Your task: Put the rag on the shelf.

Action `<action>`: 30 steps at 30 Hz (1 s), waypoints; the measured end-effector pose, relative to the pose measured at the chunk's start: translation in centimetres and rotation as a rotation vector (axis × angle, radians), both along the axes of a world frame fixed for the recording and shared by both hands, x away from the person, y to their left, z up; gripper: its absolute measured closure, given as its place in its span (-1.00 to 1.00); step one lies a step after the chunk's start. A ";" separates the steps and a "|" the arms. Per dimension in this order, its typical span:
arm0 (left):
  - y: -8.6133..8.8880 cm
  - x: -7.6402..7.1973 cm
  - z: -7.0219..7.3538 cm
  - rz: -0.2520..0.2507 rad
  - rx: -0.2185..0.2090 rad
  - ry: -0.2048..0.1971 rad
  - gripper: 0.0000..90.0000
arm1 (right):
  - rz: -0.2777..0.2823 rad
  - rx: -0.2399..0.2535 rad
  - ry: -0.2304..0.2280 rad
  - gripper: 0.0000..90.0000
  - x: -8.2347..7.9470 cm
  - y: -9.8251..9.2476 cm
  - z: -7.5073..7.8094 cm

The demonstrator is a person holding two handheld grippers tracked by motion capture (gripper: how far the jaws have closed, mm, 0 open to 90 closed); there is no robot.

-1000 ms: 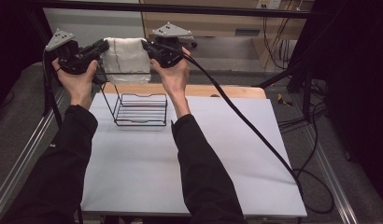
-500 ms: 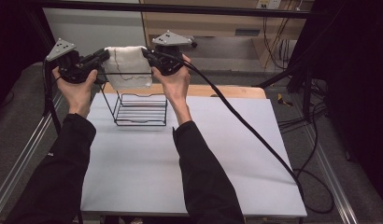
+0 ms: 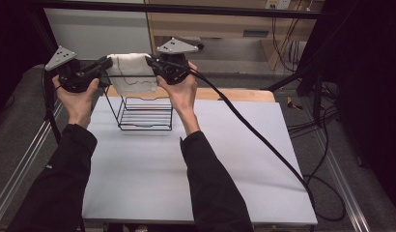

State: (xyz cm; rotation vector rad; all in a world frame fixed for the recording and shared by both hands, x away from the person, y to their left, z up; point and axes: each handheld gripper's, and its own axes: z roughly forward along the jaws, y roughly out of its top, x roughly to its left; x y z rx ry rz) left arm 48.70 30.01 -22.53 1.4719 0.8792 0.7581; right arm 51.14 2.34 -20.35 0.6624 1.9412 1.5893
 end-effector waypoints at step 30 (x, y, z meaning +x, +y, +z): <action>-0.2 -3.2 -2.9 -0.021 0.055 0.043 0.91 | 0.055 -0.109 -0.014 0.86 -2.8 -0.1 -2.5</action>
